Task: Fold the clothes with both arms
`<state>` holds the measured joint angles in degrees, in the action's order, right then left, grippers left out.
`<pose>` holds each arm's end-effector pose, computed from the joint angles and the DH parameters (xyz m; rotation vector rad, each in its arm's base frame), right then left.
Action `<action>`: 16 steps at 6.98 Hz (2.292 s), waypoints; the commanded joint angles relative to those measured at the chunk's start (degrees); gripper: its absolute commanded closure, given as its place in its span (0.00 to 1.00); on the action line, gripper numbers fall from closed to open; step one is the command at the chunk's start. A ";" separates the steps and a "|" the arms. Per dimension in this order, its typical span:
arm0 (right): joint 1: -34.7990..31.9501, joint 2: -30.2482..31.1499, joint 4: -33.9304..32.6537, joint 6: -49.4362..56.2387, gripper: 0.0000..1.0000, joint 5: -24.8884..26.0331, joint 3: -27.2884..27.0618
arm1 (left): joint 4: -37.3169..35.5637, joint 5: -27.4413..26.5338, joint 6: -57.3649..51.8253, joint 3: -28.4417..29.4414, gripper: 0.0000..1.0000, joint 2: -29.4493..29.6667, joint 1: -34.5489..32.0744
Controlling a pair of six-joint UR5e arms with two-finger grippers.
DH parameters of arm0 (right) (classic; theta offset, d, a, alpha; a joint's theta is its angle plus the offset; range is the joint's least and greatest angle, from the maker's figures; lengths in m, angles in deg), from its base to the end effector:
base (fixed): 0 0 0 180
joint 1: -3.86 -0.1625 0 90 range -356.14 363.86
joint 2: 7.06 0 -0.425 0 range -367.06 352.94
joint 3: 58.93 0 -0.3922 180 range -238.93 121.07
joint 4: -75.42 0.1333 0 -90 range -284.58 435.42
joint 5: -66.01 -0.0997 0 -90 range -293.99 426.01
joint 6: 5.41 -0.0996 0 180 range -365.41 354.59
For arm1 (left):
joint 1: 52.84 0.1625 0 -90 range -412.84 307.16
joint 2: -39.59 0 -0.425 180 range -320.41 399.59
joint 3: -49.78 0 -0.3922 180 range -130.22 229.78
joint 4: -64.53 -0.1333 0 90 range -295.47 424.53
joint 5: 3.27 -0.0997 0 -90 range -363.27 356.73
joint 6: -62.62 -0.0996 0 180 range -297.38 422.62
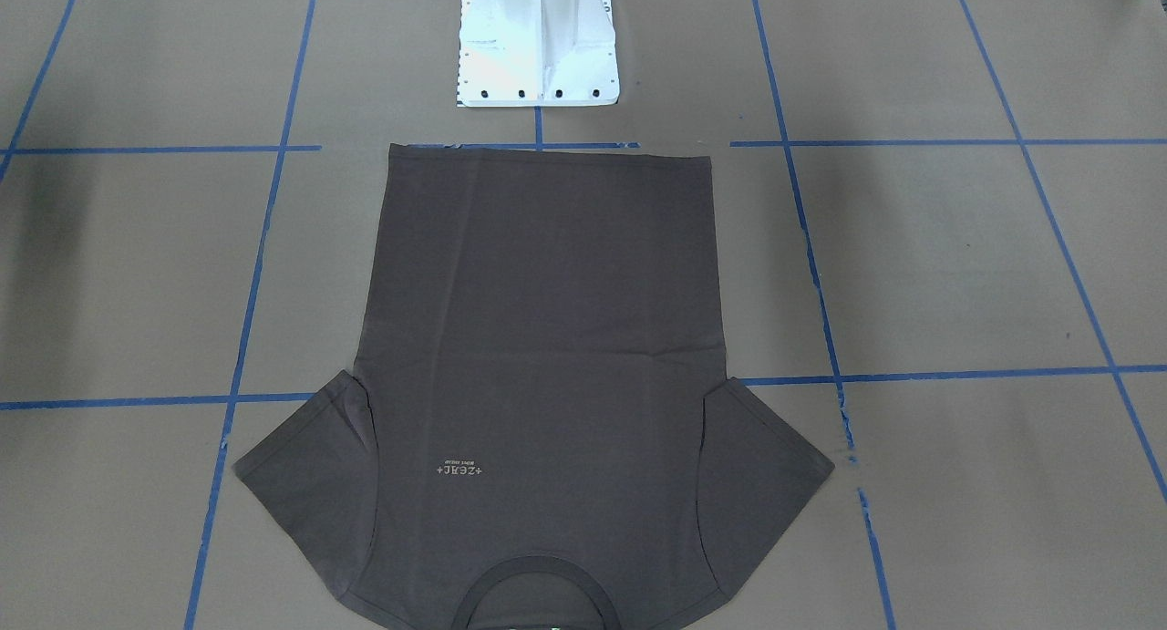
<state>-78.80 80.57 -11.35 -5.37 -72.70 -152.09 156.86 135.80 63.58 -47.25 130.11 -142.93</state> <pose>-0.0080 -0.5197 0.5991 0.0894 -0.8570 -0.1857 -0.0588 -0.5020 0.5831 0.1553 0.8554 0.0567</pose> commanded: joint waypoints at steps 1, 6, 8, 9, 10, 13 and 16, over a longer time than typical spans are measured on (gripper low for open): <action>2.65 -1.22 4.05 -3.27 0.00 -4.72 2.10 | 0.39 0.58 0.01 -0.18 0.00 0.01 0.10; 18.45 -25.21 29.89 -46.48 0.01 2.24 22.65 | 1.78 0.58 -0.61 -1.67 0.00 -0.25 0.10; 26.45 -27.93 35.35 -61.60 0.08 16.04 24.95 | 5.20 0.32 -0.61 -1.50 0.00 -0.86 0.10; 26.84 -30.13 35.18 -66.35 0.14 16.97 27.40 | 6.88 0.23 -0.61 -0.71 0.00 -1.04 0.18; 27.88 -30.76 35.18 -67.88 0.24 17.85 29.34 | 7.07 0.32 -0.61 -0.79 0.00 -1.21 0.19; 28.60 -31.55 35.18 -67.90 0.29 19.43 31.20 | 7.07 0.41 -0.52 -1.41 0.00 -1.22 0.10; 28.60 -31.55 34.92 -68.07 0.34 19.52 31.47 | 7.07 0.41 -0.43 -1.50 0.00 -1.22 0.10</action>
<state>-50.23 49.03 23.69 -73.36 -53.23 -120.69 163.93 136.21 63.08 -48.72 128.89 -142.84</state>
